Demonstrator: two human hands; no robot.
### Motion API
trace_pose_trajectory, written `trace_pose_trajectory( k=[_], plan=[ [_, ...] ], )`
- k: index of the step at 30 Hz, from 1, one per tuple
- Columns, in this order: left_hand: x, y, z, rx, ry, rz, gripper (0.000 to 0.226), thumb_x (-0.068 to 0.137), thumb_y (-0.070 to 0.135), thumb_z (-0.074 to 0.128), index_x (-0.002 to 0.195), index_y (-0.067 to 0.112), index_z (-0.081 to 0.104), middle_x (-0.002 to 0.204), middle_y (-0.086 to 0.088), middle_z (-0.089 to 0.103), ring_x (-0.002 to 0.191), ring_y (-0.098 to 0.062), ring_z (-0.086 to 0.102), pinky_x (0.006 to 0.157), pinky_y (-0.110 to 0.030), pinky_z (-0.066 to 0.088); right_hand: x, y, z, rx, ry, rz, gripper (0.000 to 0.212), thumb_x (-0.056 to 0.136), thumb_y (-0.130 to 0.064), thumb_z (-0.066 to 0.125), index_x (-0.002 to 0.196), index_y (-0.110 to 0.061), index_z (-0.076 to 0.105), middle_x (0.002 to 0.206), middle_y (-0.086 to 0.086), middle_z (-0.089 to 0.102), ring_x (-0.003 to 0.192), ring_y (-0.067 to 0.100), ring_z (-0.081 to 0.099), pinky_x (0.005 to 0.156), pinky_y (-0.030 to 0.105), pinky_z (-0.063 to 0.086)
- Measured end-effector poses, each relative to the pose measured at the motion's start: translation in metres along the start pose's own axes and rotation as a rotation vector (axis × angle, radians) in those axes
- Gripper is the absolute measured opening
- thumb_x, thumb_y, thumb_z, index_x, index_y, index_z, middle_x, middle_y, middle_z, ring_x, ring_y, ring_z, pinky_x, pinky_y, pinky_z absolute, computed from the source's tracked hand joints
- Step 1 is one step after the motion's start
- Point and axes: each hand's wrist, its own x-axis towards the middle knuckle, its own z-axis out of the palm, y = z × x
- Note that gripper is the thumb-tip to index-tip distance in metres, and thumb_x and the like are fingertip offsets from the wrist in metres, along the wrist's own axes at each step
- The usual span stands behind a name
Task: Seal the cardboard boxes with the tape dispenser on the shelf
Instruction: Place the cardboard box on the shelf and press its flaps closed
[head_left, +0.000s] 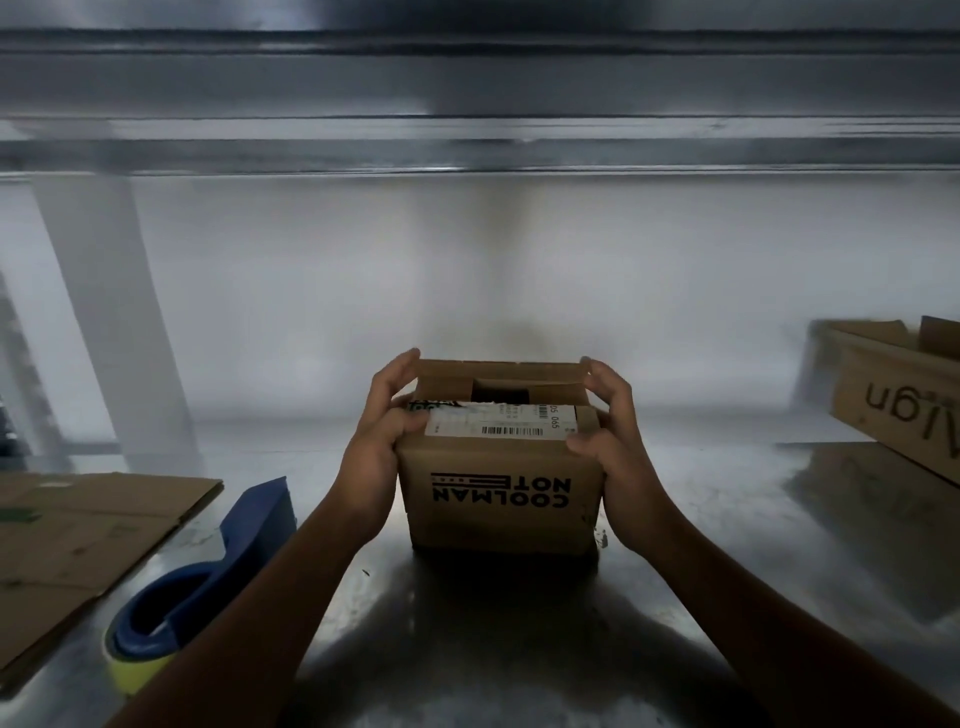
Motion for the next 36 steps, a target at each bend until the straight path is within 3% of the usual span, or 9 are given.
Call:
trace_pose_trajectory(
  k=[4,10,15,18,22,25,31,33,36],
  plan=[
    [0.003,-0.004,0.006,-0.006,0.076,-0.114,0.03,0.084,0.04,0.056,0.113,0.041,0.063,0.105,0.011,0.074,0.085,-0.006,0.071,0.069,-0.027,0.055,0.005,0.0,0.001,-0.023,0.022,0.107,0.045,0.083,-0.032,0.056,0.127,-0.032,0.046,0.127,0.012,0.057,0.095,0.011,0.071,0.066,0.024,0.055],
    [-0.003,-0.008,0.014,-0.108,0.054,-0.191,0.046,0.084,0.055,0.062,0.125,0.036,0.053,0.112,0.002,0.073,0.098,-0.017,0.074,0.073,-0.034,0.06,0.014,0.008,0.002,-0.05,0.031,0.118,0.035,0.093,-0.038,0.052,0.127,-0.029,0.051,0.14,0.013,0.049,0.114,0.02,0.066,0.078,0.028,0.058],
    [-0.008,-0.007,0.017,-0.135,0.068,-0.222,0.053,0.083,0.056,0.062,0.13,0.034,0.052,0.119,-0.005,0.071,0.097,-0.019,0.075,0.069,-0.034,0.06,0.009,0.007,0.001,-0.042,0.005,0.187,0.028,0.1,-0.04,0.048,0.128,-0.034,0.049,0.122,-0.003,0.068,0.107,0.012,0.07,0.077,0.023,0.057],
    [-0.014,-0.004,0.016,-0.093,0.054,-0.233,0.051,0.089,0.058,0.057,0.134,0.036,0.048,0.126,-0.006,0.066,0.099,-0.016,0.074,0.071,-0.031,0.06,0.002,0.004,0.007,-0.065,0.022,0.189,0.033,0.096,-0.044,0.047,0.128,-0.034,0.048,0.125,0.001,0.063,0.106,0.01,0.07,0.077,0.023,0.057],
    [-0.028,0.0,0.014,-0.11,0.058,-0.226,0.055,0.085,0.058,0.058,0.135,0.037,0.048,0.121,-0.003,0.069,0.098,-0.016,0.074,0.07,-0.031,0.06,-0.014,0.002,0.013,-0.006,0.077,0.185,0.033,0.091,-0.046,0.052,0.123,-0.036,0.052,0.13,0.007,0.06,0.107,0.017,0.07,0.076,0.031,0.06],
    [-0.039,0.003,0.013,-0.081,0.015,-0.213,0.048,0.083,0.058,0.058,0.128,0.042,0.05,0.108,0.004,0.074,0.094,-0.016,0.075,0.068,-0.031,0.06,-0.029,0.004,0.011,0.066,0.053,0.214,0.023,0.084,-0.052,0.055,0.105,-0.044,0.059,0.113,0.0,0.072,0.1,0.025,0.073,0.07,0.043,0.061],
    [-0.044,0.003,0.013,-0.073,-0.038,-0.201,0.054,0.08,0.064,0.062,0.128,0.046,0.047,0.125,-0.004,0.062,0.092,-0.016,0.075,0.067,-0.033,0.06,-0.029,0.012,0.006,0.022,0.057,0.187,0.021,0.087,-0.047,0.051,0.108,-0.044,0.056,0.105,-0.008,0.071,0.094,0.024,0.073,0.067,0.047,0.06],
    [-0.031,-0.003,0.019,-0.005,-0.033,-0.207,0.057,0.092,0.055,0.062,0.143,0.041,0.04,0.136,-0.005,0.056,0.092,-0.016,0.074,0.071,-0.024,0.059,-0.023,0.012,-0.002,-0.017,0.082,0.205,0.028,0.084,-0.046,0.051,0.112,-0.044,0.055,0.107,-0.002,0.069,0.092,0.027,0.071,0.068,0.052,0.06],
    [-0.025,-0.018,0.013,0.154,-0.09,-0.1,0.046,0.108,0.014,0.043,0.153,0.012,0.037,0.15,-0.017,0.047,0.102,-0.014,0.059,0.07,0.0,0.044,-0.017,0.014,-0.017,-0.052,0.072,0.267,0.033,0.082,-0.043,0.051,0.115,-0.042,0.054,0.114,0.014,0.06,0.085,0.029,0.071,0.067,0.055,0.058]
  ],
)
